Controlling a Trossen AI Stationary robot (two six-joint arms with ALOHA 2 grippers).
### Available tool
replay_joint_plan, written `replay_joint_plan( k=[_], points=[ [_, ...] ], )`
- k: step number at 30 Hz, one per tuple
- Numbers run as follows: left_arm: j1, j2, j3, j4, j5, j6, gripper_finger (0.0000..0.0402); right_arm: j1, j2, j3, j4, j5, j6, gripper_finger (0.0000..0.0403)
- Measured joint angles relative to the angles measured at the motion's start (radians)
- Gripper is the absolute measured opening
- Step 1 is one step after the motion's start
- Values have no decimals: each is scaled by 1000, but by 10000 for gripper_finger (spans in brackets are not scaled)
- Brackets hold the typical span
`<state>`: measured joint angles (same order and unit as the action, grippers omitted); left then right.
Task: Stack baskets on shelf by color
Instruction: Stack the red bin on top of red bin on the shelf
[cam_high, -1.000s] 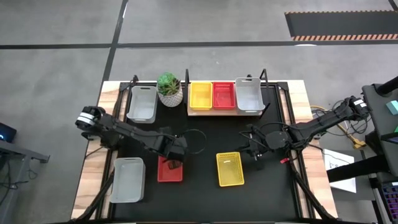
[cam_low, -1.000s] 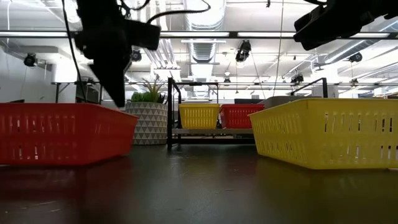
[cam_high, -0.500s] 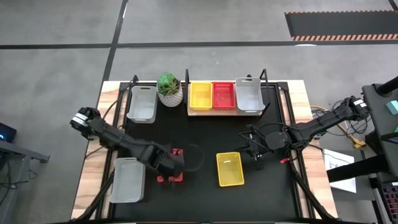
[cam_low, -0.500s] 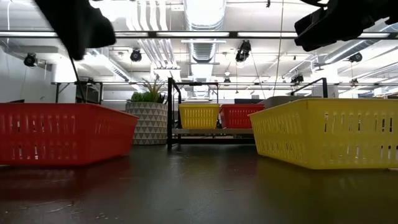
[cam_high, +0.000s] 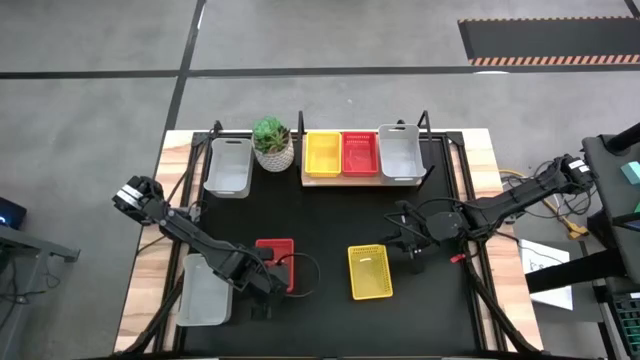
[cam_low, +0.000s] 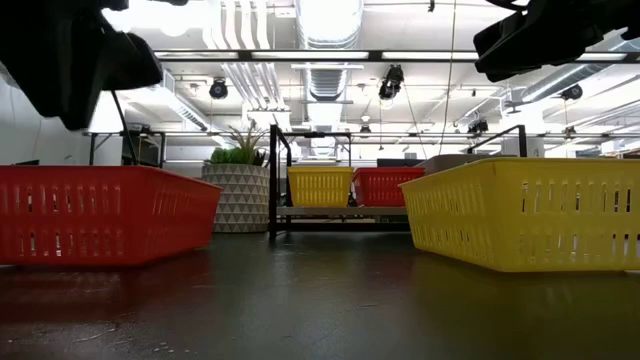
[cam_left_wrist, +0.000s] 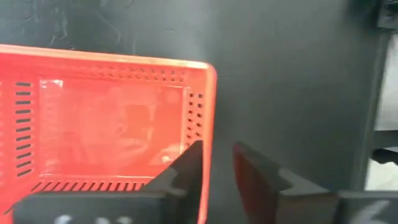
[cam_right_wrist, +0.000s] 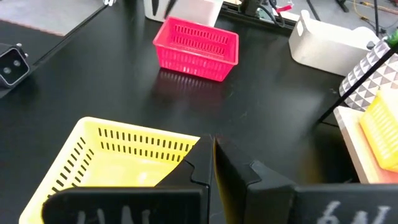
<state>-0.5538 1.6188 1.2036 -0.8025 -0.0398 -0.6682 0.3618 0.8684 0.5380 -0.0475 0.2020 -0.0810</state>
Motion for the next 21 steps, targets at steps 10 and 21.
replay_joint_plan(
  k=[10,21],
  points=[
    [2,0,-85,96,-3,2,180,0,0,0,0,0,1,9],
    [2,0,-185,211,-3,3,176,0,0,0,0,0,-8,9]
  ],
)
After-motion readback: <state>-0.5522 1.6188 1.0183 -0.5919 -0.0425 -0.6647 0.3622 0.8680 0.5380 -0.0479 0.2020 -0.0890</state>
